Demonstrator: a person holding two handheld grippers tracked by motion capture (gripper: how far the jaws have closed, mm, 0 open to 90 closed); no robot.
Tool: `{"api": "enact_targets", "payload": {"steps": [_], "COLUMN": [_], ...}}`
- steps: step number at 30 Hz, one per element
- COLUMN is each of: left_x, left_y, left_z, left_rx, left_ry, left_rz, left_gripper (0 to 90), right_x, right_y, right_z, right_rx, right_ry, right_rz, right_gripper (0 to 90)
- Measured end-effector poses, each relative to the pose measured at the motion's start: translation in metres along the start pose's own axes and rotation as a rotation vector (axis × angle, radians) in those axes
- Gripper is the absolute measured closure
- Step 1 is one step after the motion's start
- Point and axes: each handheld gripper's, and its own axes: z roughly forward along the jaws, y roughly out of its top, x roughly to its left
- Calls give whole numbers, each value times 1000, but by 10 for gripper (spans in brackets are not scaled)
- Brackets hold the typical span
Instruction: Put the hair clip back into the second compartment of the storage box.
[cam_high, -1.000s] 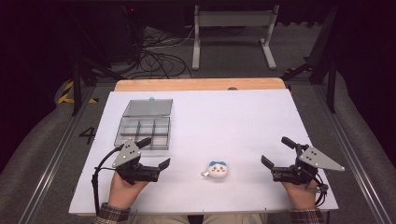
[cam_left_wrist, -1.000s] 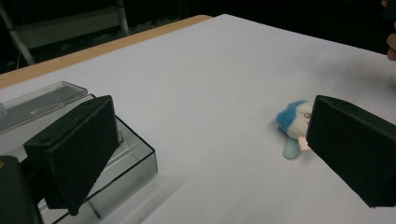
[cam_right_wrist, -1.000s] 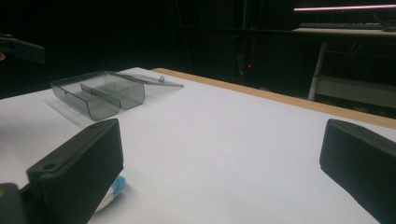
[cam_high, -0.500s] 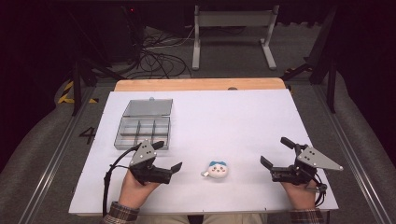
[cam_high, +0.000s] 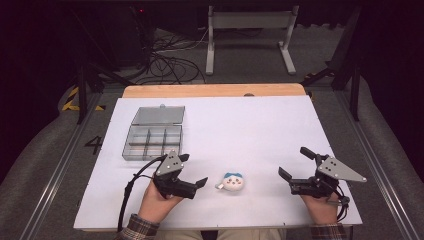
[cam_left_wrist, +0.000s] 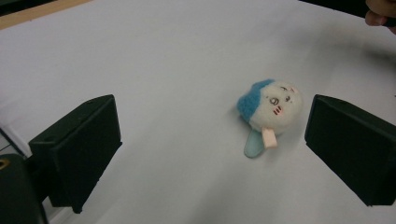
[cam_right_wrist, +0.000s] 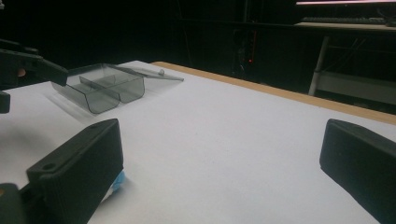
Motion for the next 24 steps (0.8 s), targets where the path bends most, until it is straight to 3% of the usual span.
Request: {"api": "enact_targets", "payload": {"steps": [14,24], "left_x": [-13,-21], "left_y": [9,13], "left_z": [28,47], "left_rx": [56,103], "left_ry": [-39,-69], "left_rz": [7,-19], "left_gripper": [59,76], "right_x": [0,0], "right_y": [0,-1], "right_z": [0,2], "right_rx": [10,22], "right_ry": [-4,-3], "right_rz": [-3,-4], "right_gripper": [3,3]}}
